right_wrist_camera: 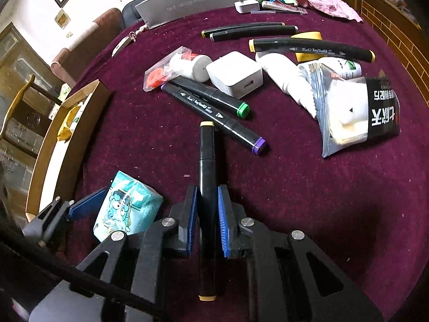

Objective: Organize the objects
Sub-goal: 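Place the blue packet and black marker into the cardboard tray with both grippers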

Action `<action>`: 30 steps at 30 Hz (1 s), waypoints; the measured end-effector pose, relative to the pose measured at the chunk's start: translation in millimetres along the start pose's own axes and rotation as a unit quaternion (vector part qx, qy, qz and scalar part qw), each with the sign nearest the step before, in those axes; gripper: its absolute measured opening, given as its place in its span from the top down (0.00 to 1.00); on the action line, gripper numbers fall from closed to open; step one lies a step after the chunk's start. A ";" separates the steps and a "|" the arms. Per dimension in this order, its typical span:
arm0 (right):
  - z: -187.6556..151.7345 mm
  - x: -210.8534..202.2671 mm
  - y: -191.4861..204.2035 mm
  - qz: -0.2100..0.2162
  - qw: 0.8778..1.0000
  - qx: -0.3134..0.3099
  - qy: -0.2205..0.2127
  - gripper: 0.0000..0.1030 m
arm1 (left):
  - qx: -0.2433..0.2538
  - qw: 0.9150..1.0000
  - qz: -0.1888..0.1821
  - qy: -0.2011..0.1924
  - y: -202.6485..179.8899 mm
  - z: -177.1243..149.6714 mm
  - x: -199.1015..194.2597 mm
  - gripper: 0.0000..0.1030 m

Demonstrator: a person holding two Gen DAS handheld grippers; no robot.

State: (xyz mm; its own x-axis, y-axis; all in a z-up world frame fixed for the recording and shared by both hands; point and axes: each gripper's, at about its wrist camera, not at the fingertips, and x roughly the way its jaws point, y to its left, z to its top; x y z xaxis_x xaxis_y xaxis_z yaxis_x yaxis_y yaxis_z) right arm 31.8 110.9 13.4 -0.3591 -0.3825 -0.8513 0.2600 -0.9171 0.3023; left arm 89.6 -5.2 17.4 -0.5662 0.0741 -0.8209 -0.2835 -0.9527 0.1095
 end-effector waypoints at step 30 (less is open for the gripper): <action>40.2 -70.6 115.8 0.206 0.977 -0.034 -0.031 0.87 | -0.179 0.978 0.006 -0.104 228.3 2.2 -101.7 0.65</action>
State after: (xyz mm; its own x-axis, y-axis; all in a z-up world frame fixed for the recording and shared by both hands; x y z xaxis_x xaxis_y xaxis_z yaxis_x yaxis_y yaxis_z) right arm 51.3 27.2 125.7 -0.2644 -0.7262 -0.6346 0.4521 -0.6746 0.5835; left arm 80.7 -229.6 127.2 -0.7237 0.0851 -0.6848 -0.0079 -0.9933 -0.1151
